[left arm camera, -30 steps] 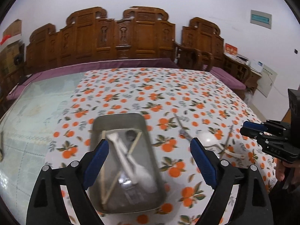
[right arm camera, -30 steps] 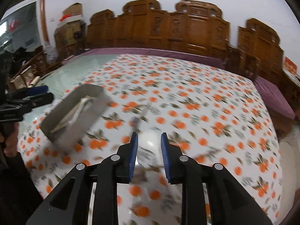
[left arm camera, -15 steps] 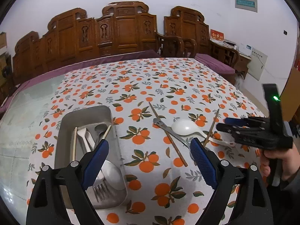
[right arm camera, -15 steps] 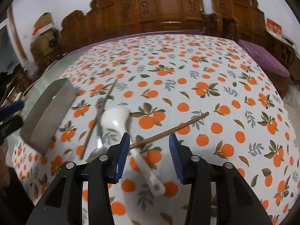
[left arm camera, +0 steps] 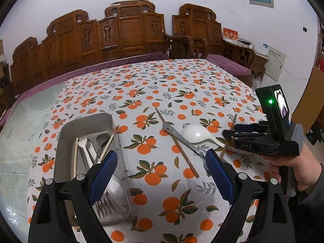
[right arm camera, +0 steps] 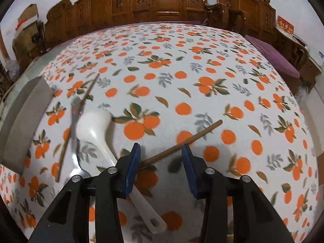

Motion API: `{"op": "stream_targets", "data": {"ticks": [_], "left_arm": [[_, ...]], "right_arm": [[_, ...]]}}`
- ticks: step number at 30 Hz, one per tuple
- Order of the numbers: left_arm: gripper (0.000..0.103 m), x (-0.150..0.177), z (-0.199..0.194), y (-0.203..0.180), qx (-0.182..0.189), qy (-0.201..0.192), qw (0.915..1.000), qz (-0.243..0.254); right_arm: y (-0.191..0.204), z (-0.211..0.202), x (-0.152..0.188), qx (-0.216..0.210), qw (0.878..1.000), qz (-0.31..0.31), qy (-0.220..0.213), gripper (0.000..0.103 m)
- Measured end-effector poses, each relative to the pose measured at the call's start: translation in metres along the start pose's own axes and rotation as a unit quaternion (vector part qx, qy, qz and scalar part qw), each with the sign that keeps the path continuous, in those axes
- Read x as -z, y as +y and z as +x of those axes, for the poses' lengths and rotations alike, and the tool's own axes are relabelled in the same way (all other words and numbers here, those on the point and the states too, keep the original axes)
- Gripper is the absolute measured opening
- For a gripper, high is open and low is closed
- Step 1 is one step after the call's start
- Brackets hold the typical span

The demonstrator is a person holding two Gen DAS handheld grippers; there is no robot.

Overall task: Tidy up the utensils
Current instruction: 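Move the right gripper to the wooden chopstick beside the white spoon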

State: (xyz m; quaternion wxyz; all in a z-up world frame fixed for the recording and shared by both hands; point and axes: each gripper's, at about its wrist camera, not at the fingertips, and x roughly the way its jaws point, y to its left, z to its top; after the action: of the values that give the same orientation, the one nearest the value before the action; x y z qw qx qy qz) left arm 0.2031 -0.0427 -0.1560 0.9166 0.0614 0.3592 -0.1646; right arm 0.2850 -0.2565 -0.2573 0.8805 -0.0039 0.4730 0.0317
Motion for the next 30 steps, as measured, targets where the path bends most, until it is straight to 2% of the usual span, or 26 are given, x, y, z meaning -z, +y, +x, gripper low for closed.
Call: {"op": "stream_targets", "data": {"ticks": [4,9,13,14,15,23,30], "left_arm": [[0.085,0.0,0.0,-0.002,0.001,0.001,1.0,0.003],[0.085,0.0,0.001,-0.003,0.001,0.001,1.0,0.004],[0.085,0.001,0.002,-0.007,0.002,0.002,0.9999,0.01],[0.085,0.002,0.003,-0.008,0.001,0.003,0.9999,0.013],[0.085,0.002,0.003,-0.009,0.001,0.004,0.9999,0.015],[0.085,0.003,0.007,-0.014,-0.001,0.008,0.9998,0.021],[0.085,0.002,0.006,-0.015,-0.003,0.004,0.9997,0.022]], "right_arm": [[-0.011,-0.004,0.005,0.0,1.0,0.009,0.006,0.038],[-0.016,-0.006,0.004,-0.019,1.0,0.024,-0.002,0.024],[-0.015,-0.005,0.001,-0.021,0.999,0.03,-0.008,0.018],[-0.015,-0.006,0.0,-0.023,0.999,0.032,-0.01,0.014],[-0.016,-0.006,-0.002,-0.023,0.999,0.034,-0.012,0.001],[-0.02,-0.01,-0.002,-0.034,0.998,0.046,-0.016,0.001],[-0.001,-0.023,0.006,-0.061,0.997,0.047,-0.019,0.003]]}}
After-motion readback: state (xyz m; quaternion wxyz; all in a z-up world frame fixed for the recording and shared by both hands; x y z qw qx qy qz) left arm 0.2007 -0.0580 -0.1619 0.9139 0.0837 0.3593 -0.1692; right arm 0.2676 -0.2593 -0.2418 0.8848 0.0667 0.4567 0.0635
